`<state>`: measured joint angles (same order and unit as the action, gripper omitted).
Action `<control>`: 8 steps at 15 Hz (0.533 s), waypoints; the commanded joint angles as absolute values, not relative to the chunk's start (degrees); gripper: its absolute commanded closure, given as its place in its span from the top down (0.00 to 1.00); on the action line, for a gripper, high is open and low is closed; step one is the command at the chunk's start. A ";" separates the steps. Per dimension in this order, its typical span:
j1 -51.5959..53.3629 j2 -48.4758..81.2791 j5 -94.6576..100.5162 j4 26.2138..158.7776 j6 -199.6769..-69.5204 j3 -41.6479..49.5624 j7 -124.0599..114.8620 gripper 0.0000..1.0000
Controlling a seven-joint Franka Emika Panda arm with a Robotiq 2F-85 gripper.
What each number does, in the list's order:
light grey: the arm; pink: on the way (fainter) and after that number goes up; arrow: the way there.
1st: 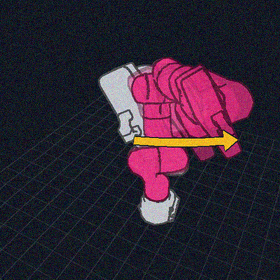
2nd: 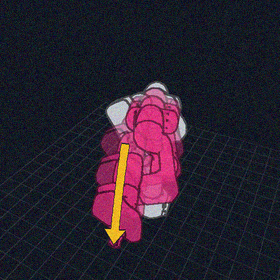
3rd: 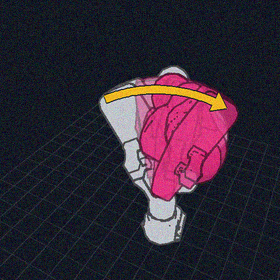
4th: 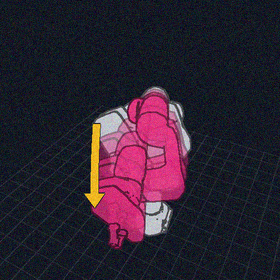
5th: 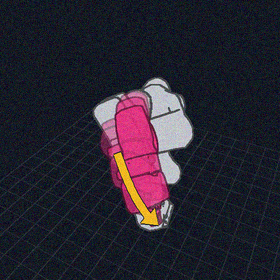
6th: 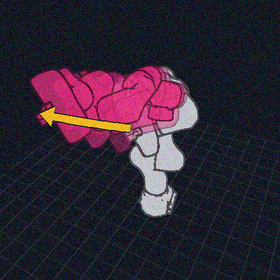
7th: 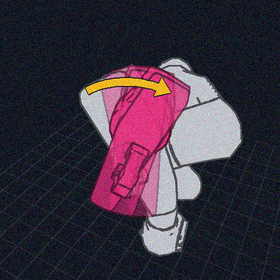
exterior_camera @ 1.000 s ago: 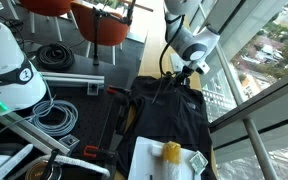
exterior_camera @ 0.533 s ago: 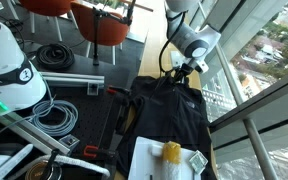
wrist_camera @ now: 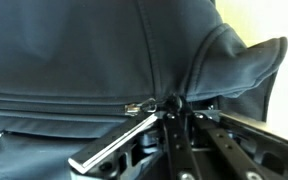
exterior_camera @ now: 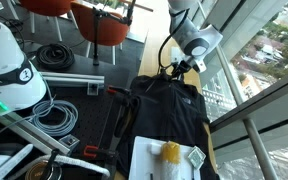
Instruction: Close the zipper on the jumper
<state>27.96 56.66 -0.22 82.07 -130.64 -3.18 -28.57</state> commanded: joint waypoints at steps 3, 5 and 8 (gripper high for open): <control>26.42 55.57 -4.69 81.08 -125.28 -6.49 -29.26 0.02; 26.12 55.64 -5.49 80.62 -124.17 -6.86 -29.30 0.02; 25.95 55.76 -6.30 80.30 -123.85 -7.16 -29.29 0.02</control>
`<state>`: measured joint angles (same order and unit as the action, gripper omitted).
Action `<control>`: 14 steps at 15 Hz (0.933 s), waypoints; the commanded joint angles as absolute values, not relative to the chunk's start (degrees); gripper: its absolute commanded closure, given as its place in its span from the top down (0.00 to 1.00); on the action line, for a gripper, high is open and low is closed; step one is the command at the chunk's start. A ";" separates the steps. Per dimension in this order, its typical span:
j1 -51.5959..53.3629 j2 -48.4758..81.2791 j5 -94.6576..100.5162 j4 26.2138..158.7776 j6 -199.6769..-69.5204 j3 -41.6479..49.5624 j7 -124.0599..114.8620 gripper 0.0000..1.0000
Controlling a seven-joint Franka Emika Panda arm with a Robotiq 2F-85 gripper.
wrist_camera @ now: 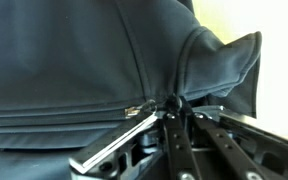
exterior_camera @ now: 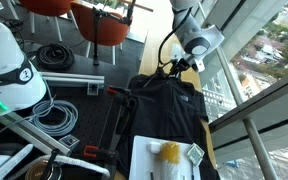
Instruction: Close the zipper on the jumper
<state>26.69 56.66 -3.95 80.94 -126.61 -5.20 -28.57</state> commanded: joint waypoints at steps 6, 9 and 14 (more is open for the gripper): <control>25.23 55.43 -8.04 79.87 -120.24 -8.11 -29.60 0.02; 24.43 55.57 -9.82 78.75 -116.76 -9.03 -29.61 0.02; 23.47 55.87 -13.01 77.63 -114.71 -10.14 -29.51 0.02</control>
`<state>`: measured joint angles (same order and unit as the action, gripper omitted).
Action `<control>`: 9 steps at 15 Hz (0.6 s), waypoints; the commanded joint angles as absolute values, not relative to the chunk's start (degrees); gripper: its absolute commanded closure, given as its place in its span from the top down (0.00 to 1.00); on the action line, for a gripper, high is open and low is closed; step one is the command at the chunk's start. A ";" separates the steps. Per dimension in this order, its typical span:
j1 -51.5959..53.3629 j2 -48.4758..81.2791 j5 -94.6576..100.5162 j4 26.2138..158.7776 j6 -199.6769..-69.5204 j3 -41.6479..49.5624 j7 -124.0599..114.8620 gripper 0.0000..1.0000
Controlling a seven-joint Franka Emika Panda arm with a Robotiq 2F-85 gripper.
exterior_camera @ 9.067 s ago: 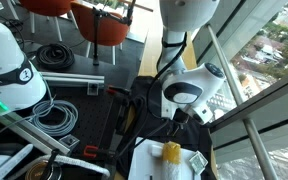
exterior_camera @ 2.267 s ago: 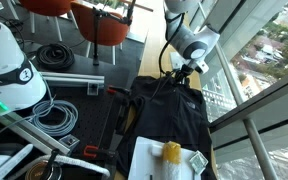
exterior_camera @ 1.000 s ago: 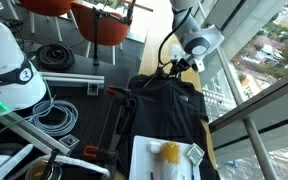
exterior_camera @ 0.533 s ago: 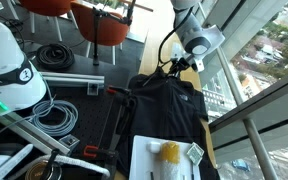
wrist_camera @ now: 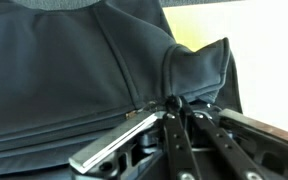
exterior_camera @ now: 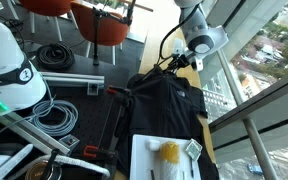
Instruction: Close the zipper on the jumper
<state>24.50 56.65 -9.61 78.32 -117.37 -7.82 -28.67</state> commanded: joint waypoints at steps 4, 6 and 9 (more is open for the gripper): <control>22.72 56.08 -15.19 77.61 -115.28 -11.08 -28.75 0.02; 22.25 56.16 -16.52 77.70 -115.91 -11.79 -28.05 0.02; 21.29 56.35 -18.52 77.89 -116.99 -13.13 -26.15 0.02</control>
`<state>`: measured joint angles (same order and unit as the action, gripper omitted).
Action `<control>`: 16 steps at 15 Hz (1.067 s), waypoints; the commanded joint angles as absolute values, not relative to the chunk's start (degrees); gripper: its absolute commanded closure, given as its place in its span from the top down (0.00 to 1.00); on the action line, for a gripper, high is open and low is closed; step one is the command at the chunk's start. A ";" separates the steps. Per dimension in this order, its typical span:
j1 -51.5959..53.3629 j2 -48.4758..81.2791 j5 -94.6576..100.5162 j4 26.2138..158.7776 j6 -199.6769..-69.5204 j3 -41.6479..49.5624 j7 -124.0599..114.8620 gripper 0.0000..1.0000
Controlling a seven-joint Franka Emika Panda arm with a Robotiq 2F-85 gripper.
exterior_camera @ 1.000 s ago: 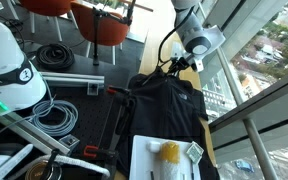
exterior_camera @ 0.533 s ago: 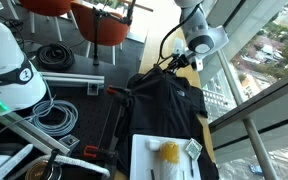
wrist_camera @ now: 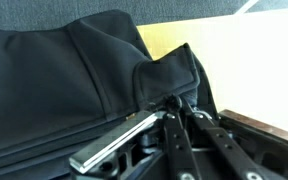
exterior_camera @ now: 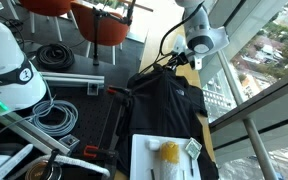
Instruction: Close the zipper on the jumper
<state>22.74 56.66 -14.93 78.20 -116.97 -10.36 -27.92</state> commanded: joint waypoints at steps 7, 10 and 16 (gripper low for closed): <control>19.47 56.70 -21.06 78.17 -118.20 -14.95 -20.33 0.02; 18.81 56.96 -22.00 78.27 -119.27 -15.68 -17.88 0.02; 17.91 57.84 -23.99 78.59 -123.70 -17.60 -13.10 0.02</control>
<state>19.21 57.49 -21.26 78.53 -121.72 -14.85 -15.77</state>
